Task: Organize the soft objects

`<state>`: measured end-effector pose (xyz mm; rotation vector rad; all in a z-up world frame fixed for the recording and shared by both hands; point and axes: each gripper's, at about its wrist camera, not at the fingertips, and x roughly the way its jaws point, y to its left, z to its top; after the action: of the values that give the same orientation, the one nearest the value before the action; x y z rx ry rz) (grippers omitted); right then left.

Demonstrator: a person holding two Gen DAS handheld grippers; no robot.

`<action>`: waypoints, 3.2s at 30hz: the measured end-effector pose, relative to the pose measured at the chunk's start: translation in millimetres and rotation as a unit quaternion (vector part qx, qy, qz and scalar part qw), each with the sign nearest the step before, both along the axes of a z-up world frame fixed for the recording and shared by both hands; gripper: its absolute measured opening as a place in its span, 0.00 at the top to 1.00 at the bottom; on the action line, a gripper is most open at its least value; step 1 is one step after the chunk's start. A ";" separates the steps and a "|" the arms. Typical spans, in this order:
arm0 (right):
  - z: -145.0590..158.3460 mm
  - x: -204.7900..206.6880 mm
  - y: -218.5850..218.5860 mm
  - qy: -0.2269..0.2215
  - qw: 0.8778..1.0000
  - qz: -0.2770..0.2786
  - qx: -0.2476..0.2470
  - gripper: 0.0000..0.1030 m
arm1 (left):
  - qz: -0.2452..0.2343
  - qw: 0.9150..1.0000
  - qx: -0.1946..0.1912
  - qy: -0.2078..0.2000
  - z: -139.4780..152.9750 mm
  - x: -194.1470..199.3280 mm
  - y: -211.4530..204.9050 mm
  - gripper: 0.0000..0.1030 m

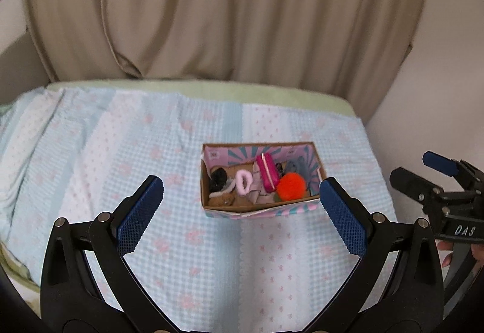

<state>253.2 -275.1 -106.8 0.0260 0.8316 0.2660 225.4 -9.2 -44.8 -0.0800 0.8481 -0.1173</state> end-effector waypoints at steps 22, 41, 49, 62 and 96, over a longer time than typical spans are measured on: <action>60.6 -145.4 -15.4 -0.097 0.992 -0.080 -0.015 0.00 | -0.011 0.994 0.013 -0.112 78.2 -152.1 5.2 0.00; 64.9 -151.4 -19.1 -0.101 0.990 -0.098 -0.010 0.00 | -0.011 0.992 0.015 -0.126 83.0 -163.6 3.2 0.00; 64.3 -151.0 -17.9 -0.103 0.989 -0.103 -0.012 0.00 | -0.011 0.991 0.013 -0.131 83.9 -161.9 6.9 0.00; 64.0 -148.3 -15.4 -0.105 0.989 -0.107 -0.012 0.00 | -0.014 0.991 0.014 -0.135 82.5 -157.6 7.1 0.00; 60.9 -148.8 -15.4 -0.105 0.988 -0.116 -0.012 0.00 | 0.010 0.987 0.023 -0.161 83.9 -164.4 4.3 0.00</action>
<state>104.5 -290.5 -45.9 0.0704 0.6143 0.0379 61.0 -4.8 39.1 -0.0242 0.5267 -0.0889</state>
